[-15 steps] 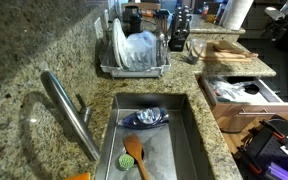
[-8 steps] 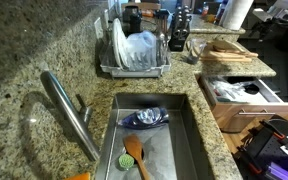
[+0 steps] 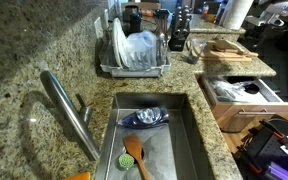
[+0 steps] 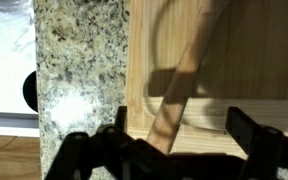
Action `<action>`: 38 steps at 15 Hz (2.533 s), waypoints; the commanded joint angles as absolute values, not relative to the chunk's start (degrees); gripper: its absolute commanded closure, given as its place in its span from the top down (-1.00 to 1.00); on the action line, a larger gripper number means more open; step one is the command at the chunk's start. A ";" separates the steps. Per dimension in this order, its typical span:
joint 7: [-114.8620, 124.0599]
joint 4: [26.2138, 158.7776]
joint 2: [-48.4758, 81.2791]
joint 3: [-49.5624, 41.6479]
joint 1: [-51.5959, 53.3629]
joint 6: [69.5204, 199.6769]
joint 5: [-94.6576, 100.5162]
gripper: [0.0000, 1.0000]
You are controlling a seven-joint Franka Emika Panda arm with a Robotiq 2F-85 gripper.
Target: Pick the wooden spoon and put it in the drawer
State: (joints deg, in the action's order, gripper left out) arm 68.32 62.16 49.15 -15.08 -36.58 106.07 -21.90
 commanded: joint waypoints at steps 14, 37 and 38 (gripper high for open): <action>71.54 62.00 52.73 -16.01 -34.92 104.77 -18.67 1.00; 57.16 60.50 44.58 -11.93 -39.50 91.48 -24.88 -0.86; 56.40 61.41 43.30 -11.77 -39.04 88.31 -24.62 -0.86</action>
